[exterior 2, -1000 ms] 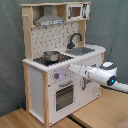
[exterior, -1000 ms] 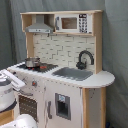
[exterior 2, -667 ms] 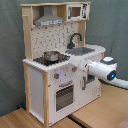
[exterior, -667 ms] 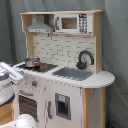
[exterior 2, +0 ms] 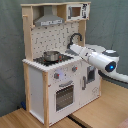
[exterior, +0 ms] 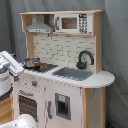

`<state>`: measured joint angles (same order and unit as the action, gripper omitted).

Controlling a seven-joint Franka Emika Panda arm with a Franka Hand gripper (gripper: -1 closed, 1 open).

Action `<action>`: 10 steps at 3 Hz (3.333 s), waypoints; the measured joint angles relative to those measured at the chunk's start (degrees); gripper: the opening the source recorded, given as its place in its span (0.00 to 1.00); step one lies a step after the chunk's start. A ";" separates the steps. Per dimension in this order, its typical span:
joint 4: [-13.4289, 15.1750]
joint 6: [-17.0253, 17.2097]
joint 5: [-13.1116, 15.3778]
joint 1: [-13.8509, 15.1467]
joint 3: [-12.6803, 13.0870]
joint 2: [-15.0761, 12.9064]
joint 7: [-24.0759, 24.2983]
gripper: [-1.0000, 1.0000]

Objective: Play with the kitchen

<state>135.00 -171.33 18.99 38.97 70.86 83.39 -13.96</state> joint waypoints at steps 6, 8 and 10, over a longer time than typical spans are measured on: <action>-20.58 25.47 -17.57 7.11 2.44 -10.07 0.41 1.00; -26.85 29.86 -24.57 12.41 3.76 -13.43 1.29 1.00; -31.94 36.20 -32.72 17.36 4.91 -15.53 4.15 1.00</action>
<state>103.05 -135.13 -13.72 56.33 75.77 67.86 -9.81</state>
